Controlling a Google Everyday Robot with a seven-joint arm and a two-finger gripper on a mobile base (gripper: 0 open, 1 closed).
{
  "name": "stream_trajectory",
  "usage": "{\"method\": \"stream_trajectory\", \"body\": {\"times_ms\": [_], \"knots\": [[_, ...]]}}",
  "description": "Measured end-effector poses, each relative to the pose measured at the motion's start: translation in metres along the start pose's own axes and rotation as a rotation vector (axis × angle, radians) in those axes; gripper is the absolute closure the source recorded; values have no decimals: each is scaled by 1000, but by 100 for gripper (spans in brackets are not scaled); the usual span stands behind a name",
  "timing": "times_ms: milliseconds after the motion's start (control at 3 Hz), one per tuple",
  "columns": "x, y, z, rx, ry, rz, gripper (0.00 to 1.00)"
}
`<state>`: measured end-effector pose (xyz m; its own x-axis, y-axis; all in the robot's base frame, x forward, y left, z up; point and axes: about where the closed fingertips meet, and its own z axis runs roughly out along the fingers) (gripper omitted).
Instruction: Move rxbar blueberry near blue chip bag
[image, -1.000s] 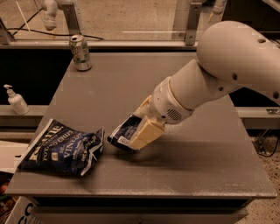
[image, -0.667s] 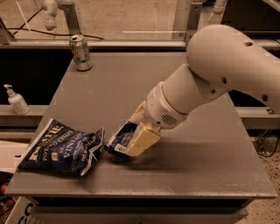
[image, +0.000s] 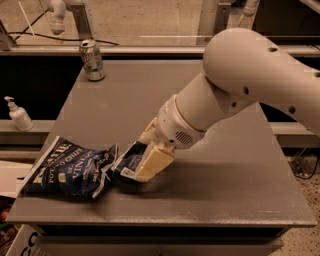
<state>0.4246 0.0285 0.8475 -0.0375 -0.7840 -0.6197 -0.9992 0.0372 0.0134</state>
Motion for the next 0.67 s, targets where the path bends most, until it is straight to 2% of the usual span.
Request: {"method": "stream_trajectory", "body": {"times_ms": [667], "knots": [[-16,3,1,-10,-63,38,13]]}}
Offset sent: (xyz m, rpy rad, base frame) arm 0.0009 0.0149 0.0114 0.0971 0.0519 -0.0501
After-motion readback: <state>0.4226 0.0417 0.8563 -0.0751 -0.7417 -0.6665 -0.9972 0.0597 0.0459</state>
